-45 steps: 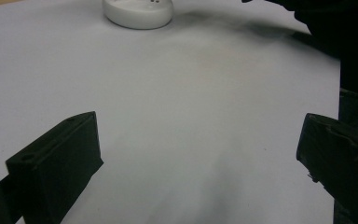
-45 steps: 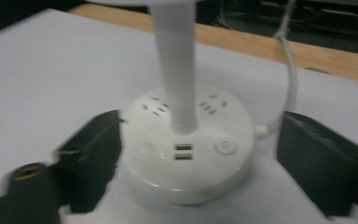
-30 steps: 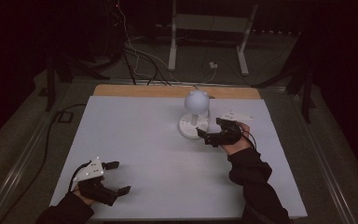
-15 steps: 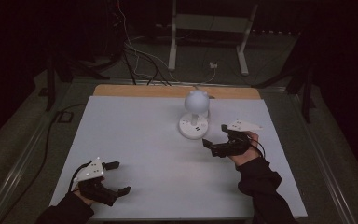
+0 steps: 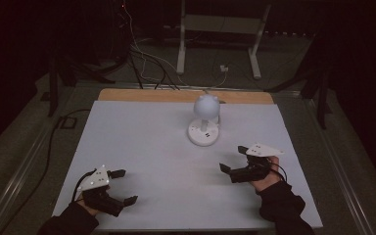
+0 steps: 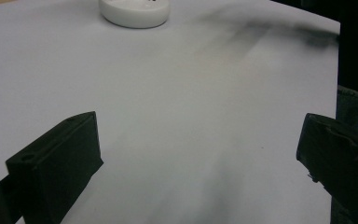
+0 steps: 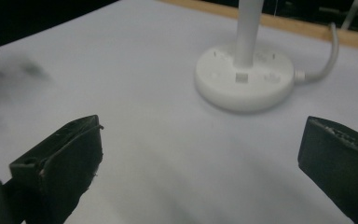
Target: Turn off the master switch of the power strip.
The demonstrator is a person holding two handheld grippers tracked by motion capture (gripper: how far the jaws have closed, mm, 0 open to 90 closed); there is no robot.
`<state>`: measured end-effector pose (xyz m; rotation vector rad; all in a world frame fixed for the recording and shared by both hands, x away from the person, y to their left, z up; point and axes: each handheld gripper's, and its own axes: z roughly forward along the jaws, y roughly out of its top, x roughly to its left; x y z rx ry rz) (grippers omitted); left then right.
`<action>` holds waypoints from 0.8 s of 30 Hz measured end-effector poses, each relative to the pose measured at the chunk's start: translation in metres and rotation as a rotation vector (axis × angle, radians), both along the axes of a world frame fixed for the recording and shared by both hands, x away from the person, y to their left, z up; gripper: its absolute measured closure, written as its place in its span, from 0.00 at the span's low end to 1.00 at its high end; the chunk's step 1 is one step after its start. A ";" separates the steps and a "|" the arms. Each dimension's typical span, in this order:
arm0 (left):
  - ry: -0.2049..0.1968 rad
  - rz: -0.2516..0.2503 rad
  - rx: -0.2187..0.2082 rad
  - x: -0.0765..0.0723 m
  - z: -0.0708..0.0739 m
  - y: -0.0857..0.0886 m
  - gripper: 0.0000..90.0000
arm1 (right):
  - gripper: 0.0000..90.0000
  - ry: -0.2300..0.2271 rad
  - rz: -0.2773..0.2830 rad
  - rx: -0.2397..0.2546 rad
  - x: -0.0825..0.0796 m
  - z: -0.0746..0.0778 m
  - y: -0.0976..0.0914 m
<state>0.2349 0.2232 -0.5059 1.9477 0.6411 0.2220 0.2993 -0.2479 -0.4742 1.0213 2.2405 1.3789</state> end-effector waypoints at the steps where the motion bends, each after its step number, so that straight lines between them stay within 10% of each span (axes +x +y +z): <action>1: 0.000 0.000 0.000 0.000 0.000 0.000 0.00 | 0.00 -0.003 -0.004 -0.001 -0.003 -0.002 -0.003; 24: 0.001 -0.002 0.007 0.000 -0.001 -0.001 0.00 | 0.00 0.086 -0.151 -0.042 -0.049 -0.042 -0.070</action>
